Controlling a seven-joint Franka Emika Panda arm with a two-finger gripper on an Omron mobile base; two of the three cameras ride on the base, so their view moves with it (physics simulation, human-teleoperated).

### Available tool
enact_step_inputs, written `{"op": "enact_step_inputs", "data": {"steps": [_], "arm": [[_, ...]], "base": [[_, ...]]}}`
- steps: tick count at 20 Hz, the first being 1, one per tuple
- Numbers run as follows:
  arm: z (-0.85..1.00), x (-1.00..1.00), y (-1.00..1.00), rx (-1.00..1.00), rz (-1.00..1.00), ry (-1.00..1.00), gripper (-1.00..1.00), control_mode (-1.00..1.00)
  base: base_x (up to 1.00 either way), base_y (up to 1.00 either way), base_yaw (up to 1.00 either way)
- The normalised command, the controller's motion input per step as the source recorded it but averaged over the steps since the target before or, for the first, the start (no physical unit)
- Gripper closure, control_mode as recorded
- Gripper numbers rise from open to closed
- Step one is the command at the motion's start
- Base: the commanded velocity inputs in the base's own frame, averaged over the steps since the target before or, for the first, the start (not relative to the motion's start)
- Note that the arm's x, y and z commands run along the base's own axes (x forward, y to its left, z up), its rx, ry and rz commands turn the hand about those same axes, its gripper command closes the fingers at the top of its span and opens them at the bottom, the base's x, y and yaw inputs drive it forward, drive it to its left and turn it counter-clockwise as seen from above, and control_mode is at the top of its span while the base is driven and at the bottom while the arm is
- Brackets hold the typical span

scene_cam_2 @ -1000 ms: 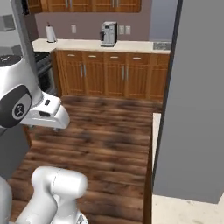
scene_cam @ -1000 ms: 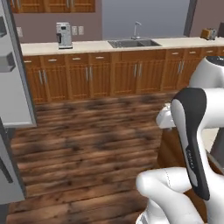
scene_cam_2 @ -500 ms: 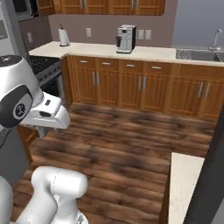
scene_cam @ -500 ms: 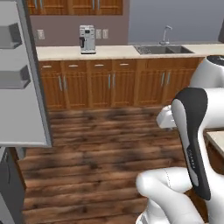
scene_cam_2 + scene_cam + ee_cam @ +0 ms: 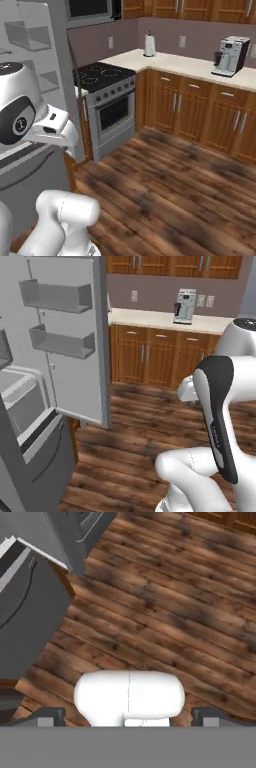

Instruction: Gather the eggplant and avocado from the fridge and place them on a tray on the dining counter. Then gather the steaks from the fridge and place them on the other tray.

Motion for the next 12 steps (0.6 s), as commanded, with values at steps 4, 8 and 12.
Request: {"op": "enact_step_inputs", "data": {"steps": [4, 8, 12], "arm": [[0.00, 0.00, 0.00, 0.00, 0.00, 0.00, -1.00, 1.00], [0.00, 0.00, 0.00, 0.00, 0.00, 0.00, -1.00, 1.00], [0.00, 0.00, 0.00, 0.00, 0.00, 0.00, -1.00, 1.00]], "base": [[0.54, -0.24, 0.71], [0.47, -0.23, 0.72], [0.41, -0.21, 0.75]]}}
